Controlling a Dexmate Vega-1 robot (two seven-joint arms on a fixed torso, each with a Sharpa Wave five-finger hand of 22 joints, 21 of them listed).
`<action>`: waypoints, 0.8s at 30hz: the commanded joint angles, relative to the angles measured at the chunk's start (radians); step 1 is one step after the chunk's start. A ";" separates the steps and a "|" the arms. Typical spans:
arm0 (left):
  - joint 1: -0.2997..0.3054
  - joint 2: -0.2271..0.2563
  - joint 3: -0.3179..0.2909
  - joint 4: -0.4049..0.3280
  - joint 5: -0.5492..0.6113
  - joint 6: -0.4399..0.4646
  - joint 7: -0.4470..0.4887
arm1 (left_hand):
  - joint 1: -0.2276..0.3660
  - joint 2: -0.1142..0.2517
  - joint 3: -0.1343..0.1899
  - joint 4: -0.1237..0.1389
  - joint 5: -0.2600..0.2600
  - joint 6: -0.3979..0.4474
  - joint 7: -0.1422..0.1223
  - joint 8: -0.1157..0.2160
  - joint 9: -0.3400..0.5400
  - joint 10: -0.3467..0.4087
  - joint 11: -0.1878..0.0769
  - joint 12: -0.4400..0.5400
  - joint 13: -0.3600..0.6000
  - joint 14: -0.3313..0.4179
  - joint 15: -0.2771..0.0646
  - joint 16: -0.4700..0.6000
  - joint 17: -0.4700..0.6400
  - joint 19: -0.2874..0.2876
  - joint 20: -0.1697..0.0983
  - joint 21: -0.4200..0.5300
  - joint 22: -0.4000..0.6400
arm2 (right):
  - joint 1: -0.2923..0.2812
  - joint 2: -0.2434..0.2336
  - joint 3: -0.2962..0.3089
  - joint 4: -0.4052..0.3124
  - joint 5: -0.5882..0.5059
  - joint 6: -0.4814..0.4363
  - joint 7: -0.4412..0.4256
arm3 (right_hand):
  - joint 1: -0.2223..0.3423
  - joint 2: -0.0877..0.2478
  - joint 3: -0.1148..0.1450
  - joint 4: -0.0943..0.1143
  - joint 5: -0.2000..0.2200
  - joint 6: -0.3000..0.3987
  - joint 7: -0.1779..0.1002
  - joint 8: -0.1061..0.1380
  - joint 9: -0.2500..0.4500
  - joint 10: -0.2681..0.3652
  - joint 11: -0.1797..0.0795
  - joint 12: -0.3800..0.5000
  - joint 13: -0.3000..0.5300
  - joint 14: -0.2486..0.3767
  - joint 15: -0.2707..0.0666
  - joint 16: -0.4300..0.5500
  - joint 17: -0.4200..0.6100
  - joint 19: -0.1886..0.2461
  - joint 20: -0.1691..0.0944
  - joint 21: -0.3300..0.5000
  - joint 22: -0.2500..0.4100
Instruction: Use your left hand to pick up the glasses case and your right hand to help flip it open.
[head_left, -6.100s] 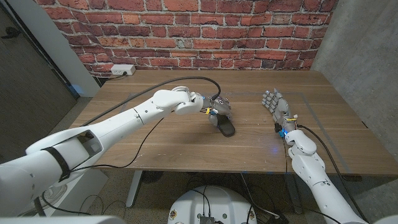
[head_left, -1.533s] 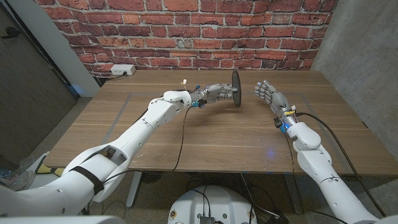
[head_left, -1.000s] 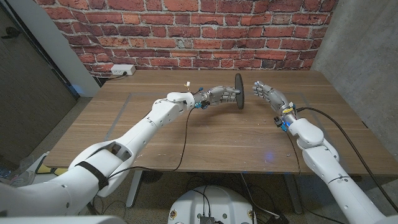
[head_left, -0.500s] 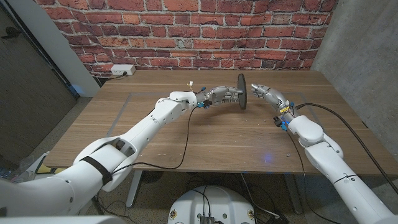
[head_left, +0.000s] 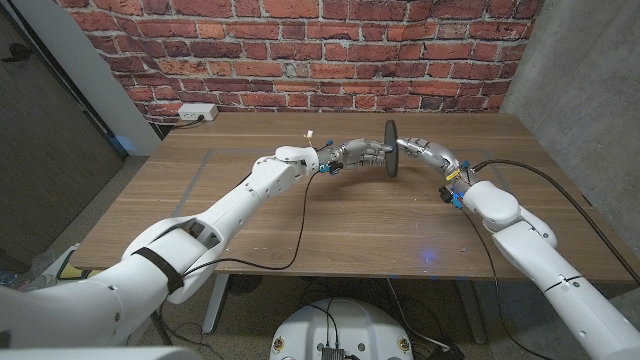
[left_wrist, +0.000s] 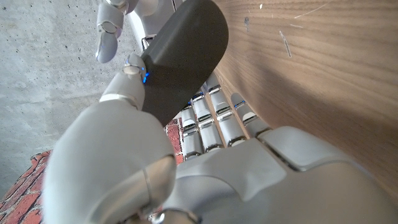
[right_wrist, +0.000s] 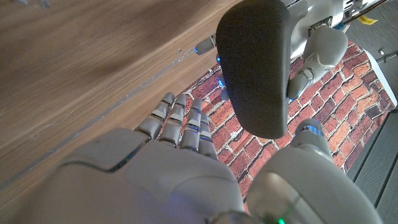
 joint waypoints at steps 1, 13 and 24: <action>-0.017 -0.005 0.023 0.009 0.023 0.001 -0.011 | 0.137 0.140 0.045 0.047 0.010 0.474 0.098 0.006 0.014 0.282 -0.029 0.133 0.113 0.014 -0.164 0.003 0.004 0.001 0.002 0.005 0.005 | 0.005 -0.031 -0.022 -0.031 -0.023 -0.040 -0.015 | 0.016 0.000 -0.007 -0.001 0.012 0.017 0.005 0.012 0.001 0.029 -0.003 0.016 0.004 0.049 -0.015 0.017 0.003 0.030 -0.005 0.006 0.003; -0.016 0.006 0.035 -0.020 0.041 0.015 -0.013 | 0.139 0.139 0.044 0.047 0.011 0.477 0.098 0.001 0.015 0.282 -0.030 0.136 0.114 0.019 -0.162 0.001 0.006 0.000 0.002 0.008 0.006 | 0.001 -0.034 -0.031 -0.040 -0.043 -0.026 -0.048 | 0.052 0.019 -0.017 0.001 0.035 0.106 -0.024 0.036 0.001 0.146 -0.024 0.051 0.004 0.162 -0.063 0.039 0.006 0.087 -0.018 0.024 0.006; 0.000 0.017 0.024 -0.048 0.034 0.019 -0.006 | 0.139 0.138 0.044 0.048 0.011 0.476 0.100 -0.003 0.017 0.280 -0.031 0.137 0.114 0.019 -0.162 -0.003 0.008 -0.001 0.003 0.011 0.006 | 0.000 -0.031 -0.034 -0.045 -0.042 -0.027 -0.056 | 0.133 0.084 -0.006 0.002 0.060 0.336 -0.099 0.077 0.002 0.339 -0.083 0.100 0.007 0.290 -0.127 0.049 0.011 0.135 -0.050 0.042 0.012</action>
